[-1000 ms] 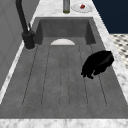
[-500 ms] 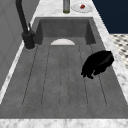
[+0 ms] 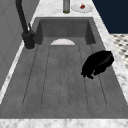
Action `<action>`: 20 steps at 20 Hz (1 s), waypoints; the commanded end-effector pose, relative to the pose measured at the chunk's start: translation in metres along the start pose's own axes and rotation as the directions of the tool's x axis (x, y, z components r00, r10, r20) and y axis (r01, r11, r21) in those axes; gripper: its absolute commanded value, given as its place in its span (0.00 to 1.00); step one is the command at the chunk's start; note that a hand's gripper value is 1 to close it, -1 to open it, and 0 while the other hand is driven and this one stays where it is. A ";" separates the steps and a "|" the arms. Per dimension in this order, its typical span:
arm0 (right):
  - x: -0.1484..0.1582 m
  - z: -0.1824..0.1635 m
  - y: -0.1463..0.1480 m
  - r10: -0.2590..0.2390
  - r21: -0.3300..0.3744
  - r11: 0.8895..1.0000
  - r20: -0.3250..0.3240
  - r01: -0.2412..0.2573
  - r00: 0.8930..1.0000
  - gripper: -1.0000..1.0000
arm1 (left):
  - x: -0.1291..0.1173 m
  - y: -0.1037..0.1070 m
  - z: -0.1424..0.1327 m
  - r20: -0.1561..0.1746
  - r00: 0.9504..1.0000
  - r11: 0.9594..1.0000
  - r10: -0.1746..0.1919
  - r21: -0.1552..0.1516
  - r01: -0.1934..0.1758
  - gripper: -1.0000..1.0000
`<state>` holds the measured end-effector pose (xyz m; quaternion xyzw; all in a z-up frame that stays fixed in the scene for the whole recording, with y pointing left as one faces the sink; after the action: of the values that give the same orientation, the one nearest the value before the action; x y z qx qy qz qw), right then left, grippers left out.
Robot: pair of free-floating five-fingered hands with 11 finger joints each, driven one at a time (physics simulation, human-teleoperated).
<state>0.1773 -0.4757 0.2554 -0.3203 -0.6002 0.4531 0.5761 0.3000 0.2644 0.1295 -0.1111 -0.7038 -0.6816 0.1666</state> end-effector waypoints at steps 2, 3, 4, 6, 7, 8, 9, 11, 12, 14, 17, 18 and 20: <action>-0.026 0.004 -0.003 0.012 -0.012 1.000 0.085 -0.011 0.996 1.00 | 0.000 0.000 0.000 0.000 1.000 1.000 0.000 0.000 0.000 0.50; -0.032 0.005 -0.002 0.011 -0.010 1.000 0.091 -0.010 0.996 1.00 | 0.000 0.000 0.000 0.000 1.000 1.000 0.000 0.000 0.000 0.50; -0.038 0.006 -0.002 0.010 -0.010 1.000 0.097 -0.009 0.995 1.00 | 0.000 0.000 0.000 0.000 1.000 1.000 0.000 0.000 0.000 0.50; -0.048 0.008 0.000 0.009 -0.008 1.000 0.113 -0.008 0.994 1.00 | 0.000 0.000 0.000 0.000 1.000 1.000 0.000 0.000 0.000 0.50; -0.053 0.008 0.001 0.008 -0.006 1.000 0.121 -0.008 0.993 1.00 | 0.000 0.000 0.000 0.000 1.000 1.000 0.000 0.000 0.000 0.50; -0.058 0.009 0.001 0.009 -0.009 1.000 0.129 -0.008 0.992 1.00 | 0.000 0.000 0.000 0.000 1.000 1.000 0.000 0.000 0.000 0.50; -0.063 0.010 0.002 0.009 -0.010 1.000 0.135 -0.008 0.991 1.00 | 0.000 0.000 0.000 0.000 1.000 1.000 0.000 0.000 0.000 0.50; -0.074 0.010 0.005 0.008 -0.006 1.000 0.144 -0.008 0.990 1.00 | 0.000 0.000 0.000 0.000 1.000 1.000 0.000 0.000 0.000 0.50; -0.079 0.009 0.010 0.005 0.010 1.000 0.149 -0.006 0.989 1.00 | 0.000 0.000 0.000 0.000 1.000 1.000 0.000 0.000 0.000 0.50; -0.089 0.005 0.021 -0.002 0.033 0.999 0.163 -0.004 0.987 1.00 | 0.000 0.000 0.000 0.000 1.000 1.000 0.000 0.000 0.000 0.50; -0.103 -0.002 0.034 0.005 0.028 1.000 0.187 -0.010 0.982 1.00 | 0.000 0.000 0.000 0.000 1.000 1.000 0.000 0.000 0.000 0.50; -0.108 -0.004 0.037 0.008 0.023 1.000 0.193 -0.013 0.981 1.00 | 0.000 0.000 0.000 0.000 1.000 1.000 0.000 0.000 0.000 0.50; -0.118 -0.007 0.044 0.012 0.019 1.000 0.203 -0.016 0.979 1.00 | 0.000 0.000 0.000 0.000 1.000 1.000 0.000 0.000 0.000 0.50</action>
<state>0.1877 -0.5581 0.1782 -0.2862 -0.6305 0.4730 0.5448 0.3000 0.2644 0.1295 -0.1111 -0.7038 -0.6816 0.1666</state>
